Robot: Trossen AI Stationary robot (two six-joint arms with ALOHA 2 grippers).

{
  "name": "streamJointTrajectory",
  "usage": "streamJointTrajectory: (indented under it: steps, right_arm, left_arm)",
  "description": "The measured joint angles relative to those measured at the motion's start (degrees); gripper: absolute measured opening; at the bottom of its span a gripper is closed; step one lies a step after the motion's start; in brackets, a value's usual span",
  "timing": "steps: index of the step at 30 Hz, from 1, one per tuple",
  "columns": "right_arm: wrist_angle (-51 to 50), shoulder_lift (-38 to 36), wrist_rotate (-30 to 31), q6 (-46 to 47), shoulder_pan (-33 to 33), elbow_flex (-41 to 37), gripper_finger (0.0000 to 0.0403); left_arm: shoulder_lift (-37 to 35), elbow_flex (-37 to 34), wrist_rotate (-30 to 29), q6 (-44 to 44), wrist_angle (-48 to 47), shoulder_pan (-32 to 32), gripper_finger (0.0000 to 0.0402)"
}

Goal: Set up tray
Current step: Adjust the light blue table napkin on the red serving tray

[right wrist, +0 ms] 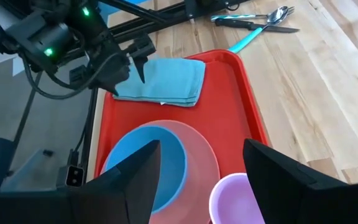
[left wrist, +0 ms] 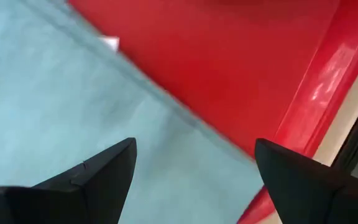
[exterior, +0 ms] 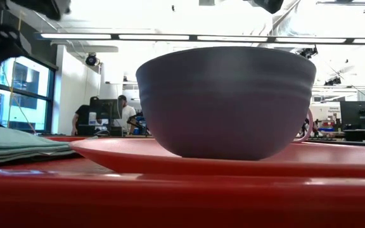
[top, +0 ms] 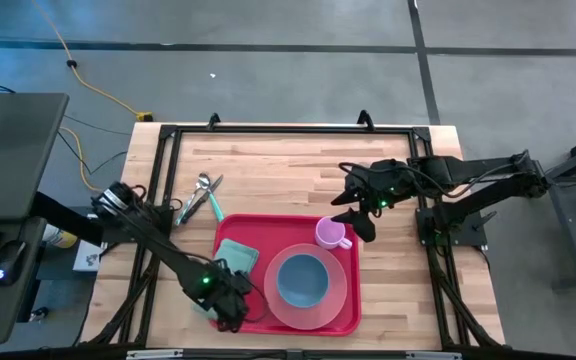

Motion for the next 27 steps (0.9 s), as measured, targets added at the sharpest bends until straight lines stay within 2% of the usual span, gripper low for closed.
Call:
streamJointTrajectory:
  steps: [14,19,27]
  right_arm:
    - [-0.7,0.0,-2.6,-1.1,0.0,0.0,0.0211]
    - [-1.0,0.0,-2.6,-1.1,0.0,0.0,0.0211]
    - [-0.9,0.0,-2.4,-1.3,0.0,0.0,0.0211]
  left_arm:
    - [5.2,0.0,3.6,0.2,-0.4,0.9,0.0357]
    - [6.6,0.1,4.0,0.3,3.6,0.9,0.0338]
    - [7.6,0.1,3.5,0.4,4.0,0.9,0.0287]
